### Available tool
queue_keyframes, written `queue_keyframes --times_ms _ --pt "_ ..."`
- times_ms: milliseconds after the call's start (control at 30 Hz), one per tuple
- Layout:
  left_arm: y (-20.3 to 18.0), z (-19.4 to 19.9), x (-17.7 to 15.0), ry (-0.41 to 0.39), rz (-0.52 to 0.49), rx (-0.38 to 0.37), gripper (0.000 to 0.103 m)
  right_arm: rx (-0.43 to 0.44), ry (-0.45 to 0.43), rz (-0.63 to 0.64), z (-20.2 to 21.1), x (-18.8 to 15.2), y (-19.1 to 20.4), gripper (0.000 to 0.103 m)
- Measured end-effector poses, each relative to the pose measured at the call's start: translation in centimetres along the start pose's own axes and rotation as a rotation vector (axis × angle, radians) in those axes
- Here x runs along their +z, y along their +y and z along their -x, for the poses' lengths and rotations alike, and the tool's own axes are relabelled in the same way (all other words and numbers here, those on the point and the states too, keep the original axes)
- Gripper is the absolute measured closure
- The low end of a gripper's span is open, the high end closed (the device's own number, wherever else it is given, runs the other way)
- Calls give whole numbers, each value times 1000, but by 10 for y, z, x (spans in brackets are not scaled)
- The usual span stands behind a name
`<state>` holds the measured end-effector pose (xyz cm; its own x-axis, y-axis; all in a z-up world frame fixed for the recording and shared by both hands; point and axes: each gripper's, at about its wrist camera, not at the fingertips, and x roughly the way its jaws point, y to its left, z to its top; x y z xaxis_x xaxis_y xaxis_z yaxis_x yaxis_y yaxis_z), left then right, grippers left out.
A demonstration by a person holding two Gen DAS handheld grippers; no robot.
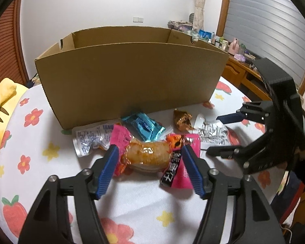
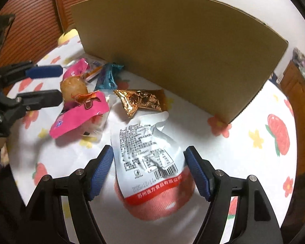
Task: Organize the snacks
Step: 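Grasp the pink-wrapped bread snack with the left gripper while the right gripper grasps the red-banded white pouch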
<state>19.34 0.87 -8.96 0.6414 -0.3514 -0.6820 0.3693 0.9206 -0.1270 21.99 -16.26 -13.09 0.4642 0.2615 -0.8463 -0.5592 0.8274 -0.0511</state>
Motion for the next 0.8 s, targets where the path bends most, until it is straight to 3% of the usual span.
queue_keyframes --times_ms 300,533,633,800 --pt "-1 -14 -1 24 -8 -4 29 -13 -89 -38 1 -9 1 22" --pt "-10 -28 0 58 -71 14 11 -15 -94 -38 0 -9 2 21" --pt "-12 -34 -1 82 -92 55 11 -14 -94 -38 -2 -8 3 21" --pt "-4 -36 -2 101 -57 38 18 -14 -94 -38 -1 -9 1 21"
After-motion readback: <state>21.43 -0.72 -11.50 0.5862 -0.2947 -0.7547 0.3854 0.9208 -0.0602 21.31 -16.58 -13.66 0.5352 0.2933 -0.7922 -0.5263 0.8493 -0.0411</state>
